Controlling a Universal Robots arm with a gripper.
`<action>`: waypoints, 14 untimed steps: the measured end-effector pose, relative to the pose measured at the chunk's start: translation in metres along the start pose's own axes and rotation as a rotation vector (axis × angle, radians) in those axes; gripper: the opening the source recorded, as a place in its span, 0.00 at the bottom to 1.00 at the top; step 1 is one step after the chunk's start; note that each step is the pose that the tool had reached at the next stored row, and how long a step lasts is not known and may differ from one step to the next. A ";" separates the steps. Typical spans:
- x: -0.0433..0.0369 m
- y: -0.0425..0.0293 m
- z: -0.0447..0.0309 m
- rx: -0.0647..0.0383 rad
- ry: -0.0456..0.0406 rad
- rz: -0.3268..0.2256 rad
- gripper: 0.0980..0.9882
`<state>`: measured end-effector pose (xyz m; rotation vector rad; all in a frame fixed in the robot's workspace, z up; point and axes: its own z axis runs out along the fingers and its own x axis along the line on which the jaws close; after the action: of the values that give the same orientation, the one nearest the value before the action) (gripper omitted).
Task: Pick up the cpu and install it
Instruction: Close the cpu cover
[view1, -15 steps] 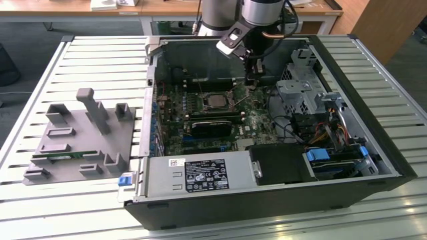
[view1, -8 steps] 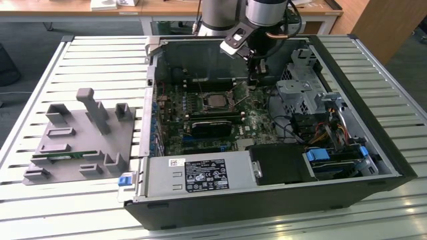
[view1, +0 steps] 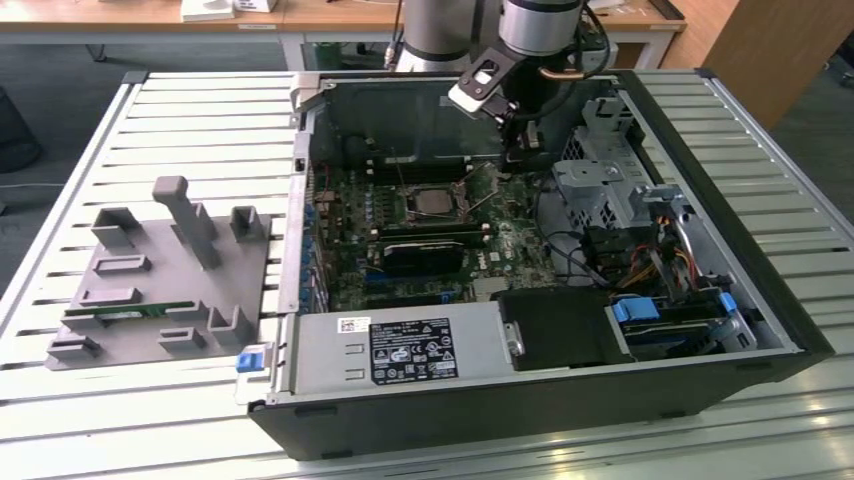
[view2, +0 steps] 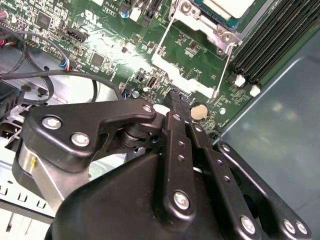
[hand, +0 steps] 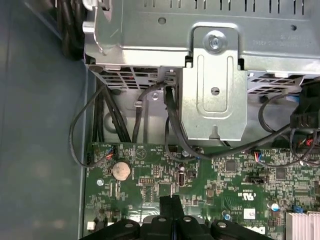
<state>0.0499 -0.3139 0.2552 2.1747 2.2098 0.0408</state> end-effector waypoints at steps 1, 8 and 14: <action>0.0001 0.0005 0.0009 0.000 0.0001 0.000 0.01; 0.0004 0.0019 0.0107 0.000 0.0000 0.000 0.01; 0.0005 -0.0002 0.0132 0.000 -0.0001 0.000 0.01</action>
<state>0.0503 -0.3135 0.2420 2.1747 2.2100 0.0404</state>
